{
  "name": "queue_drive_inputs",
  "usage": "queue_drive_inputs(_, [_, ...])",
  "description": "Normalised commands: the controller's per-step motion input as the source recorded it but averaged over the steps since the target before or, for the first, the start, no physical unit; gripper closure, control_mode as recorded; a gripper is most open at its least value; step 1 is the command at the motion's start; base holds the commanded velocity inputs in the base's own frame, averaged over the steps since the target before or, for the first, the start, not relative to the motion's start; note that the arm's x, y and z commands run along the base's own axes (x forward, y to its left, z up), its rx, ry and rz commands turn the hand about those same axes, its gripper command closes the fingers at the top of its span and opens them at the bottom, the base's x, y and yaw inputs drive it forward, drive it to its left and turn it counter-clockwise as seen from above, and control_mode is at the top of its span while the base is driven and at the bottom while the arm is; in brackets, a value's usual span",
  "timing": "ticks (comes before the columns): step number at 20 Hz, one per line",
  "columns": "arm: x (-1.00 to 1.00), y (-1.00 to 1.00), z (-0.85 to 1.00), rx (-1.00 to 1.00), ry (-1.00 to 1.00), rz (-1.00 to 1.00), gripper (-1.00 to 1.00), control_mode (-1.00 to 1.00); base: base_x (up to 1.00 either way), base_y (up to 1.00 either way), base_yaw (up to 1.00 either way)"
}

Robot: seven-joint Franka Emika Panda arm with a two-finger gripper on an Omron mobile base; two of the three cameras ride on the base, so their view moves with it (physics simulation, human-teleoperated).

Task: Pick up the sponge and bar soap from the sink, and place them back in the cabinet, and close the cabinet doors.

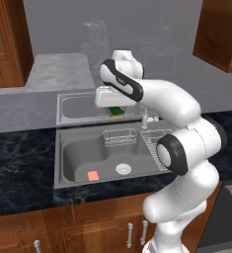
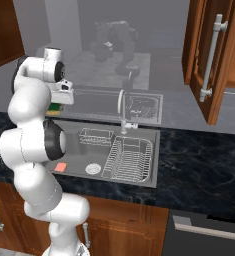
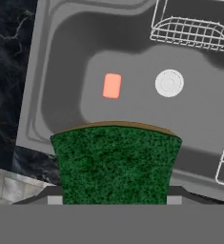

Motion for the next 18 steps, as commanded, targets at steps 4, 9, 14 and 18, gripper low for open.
queue_drive_inputs(4, [-0.18,-0.07,0.56,0.00,0.00,0.00,1.00,-1.00,0.00,0.00,0.00])
queue_drive_inputs(9, [-0.13,-0.08,0.57,0.00,0.00,0.00,1.00,-1.00,0.00,0.00,0.00])
queue_drive_inputs(14, [-0.12,-0.09,0.55,0.00,0.00,0.00,1.00,-1.00,0.00,0.00,0.00])
queue_drive_inputs(18, [-0.17,-0.10,0.51,0.00,0.00,0.00,1.00,-1.00,0.00,0.00,0.00])
